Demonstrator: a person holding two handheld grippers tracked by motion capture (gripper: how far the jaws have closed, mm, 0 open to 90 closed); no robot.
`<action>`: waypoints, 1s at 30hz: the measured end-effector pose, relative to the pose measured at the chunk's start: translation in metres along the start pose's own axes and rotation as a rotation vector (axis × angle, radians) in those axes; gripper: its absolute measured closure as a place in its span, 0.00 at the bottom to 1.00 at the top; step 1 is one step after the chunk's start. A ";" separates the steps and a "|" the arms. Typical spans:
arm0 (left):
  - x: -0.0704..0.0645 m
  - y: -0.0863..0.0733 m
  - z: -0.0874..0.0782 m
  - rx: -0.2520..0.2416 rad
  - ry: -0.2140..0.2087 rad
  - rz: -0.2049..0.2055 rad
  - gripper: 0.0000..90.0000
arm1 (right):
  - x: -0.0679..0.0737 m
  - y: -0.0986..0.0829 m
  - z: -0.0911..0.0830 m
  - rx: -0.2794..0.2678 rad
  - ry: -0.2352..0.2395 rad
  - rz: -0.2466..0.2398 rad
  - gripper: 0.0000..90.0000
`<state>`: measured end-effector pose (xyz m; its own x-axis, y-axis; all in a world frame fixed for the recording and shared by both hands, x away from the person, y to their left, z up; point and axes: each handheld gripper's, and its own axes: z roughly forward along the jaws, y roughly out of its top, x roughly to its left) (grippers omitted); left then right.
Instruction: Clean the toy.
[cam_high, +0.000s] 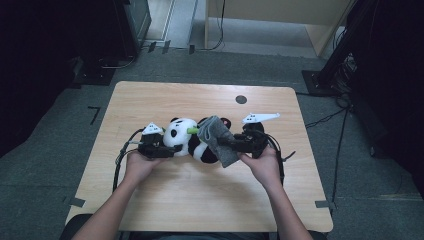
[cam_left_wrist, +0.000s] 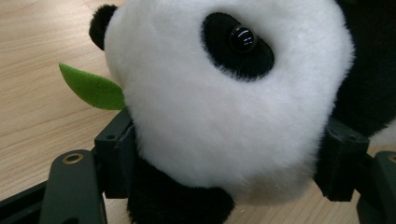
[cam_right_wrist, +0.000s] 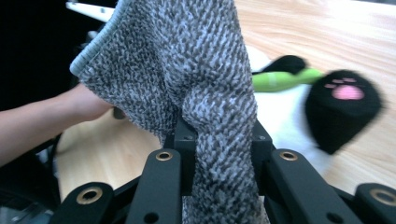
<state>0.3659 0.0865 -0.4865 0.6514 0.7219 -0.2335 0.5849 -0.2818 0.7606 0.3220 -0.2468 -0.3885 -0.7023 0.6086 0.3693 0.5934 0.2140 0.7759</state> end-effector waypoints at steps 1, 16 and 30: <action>0.000 0.000 0.000 0.000 0.001 0.000 0.27 | 0.003 0.000 0.002 0.010 0.006 -0.004 0.82; -0.001 -0.001 0.000 0.008 0.000 0.014 0.27 | -0.003 -0.014 0.021 0.087 -0.022 0.009 0.84; 0.000 -0.003 0.000 0.005 -0.005 0.014 0.27 | -0.020 -0.022 0.016 0.100 -0.071 0.047 0.85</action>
<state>0.3645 0.0874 -0.4889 0.6624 0.7143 -0.2259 0.5780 -0.2954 0.7607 0.3290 -0.2512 -0.4211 -0.6452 0.6714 0.3646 0.6639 0.2564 0.7026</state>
